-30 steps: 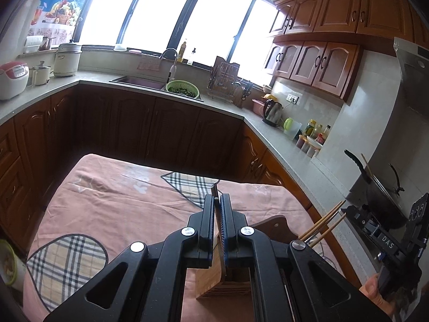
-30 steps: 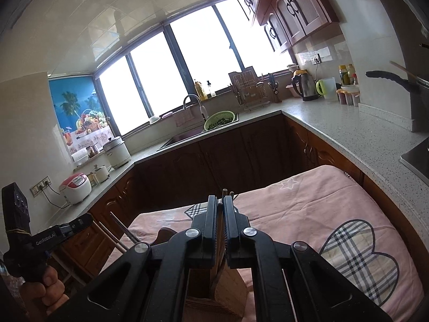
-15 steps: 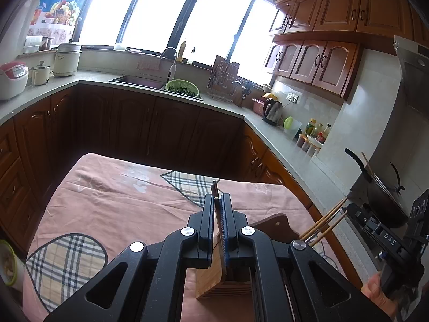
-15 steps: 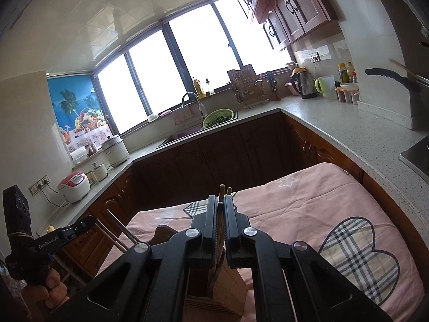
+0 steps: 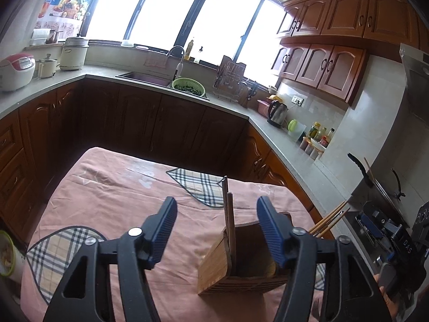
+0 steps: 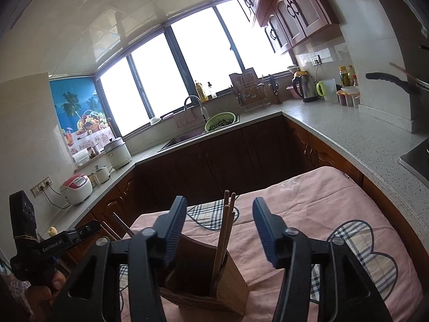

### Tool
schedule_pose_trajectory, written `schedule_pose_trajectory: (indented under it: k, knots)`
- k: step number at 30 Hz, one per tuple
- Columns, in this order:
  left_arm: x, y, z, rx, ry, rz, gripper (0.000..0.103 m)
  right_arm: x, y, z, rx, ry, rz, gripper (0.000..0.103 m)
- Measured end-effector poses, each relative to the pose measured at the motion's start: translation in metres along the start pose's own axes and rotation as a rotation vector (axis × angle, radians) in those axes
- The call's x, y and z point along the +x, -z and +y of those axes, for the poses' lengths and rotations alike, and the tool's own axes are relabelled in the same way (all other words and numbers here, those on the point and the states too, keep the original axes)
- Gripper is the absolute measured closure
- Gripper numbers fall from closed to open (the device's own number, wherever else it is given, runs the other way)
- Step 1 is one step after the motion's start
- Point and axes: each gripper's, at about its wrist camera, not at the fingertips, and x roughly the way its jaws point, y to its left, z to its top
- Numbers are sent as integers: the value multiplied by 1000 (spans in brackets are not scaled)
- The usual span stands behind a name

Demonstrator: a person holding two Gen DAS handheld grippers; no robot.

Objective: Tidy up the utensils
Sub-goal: 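Open the left tool over the holder while the right tool releases its chopstick there, then pull both open tools back from the holder over the table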

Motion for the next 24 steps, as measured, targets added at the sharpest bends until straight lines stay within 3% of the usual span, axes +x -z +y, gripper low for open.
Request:
schedule_pose_trajectory:
  k: [1, 5, 8, 24]
  knots:
    - [-3, 1, 1, -5, -5, -12, 25, -3, 1, 0, 3, 3, -13, 14]
    - [-8, 9, 3, -17, -21, 1, 17, -9, 6, -3, 8, 14, -20, 5]
    - [-12, 14, 4, -27, -29, 11, 13, -8, 11, -6, 23, 12, 3, 4]
    - [-63, 28, 8, -41, -41, 26, 10, -36, 31, 3, 23, -13, 27, 2]
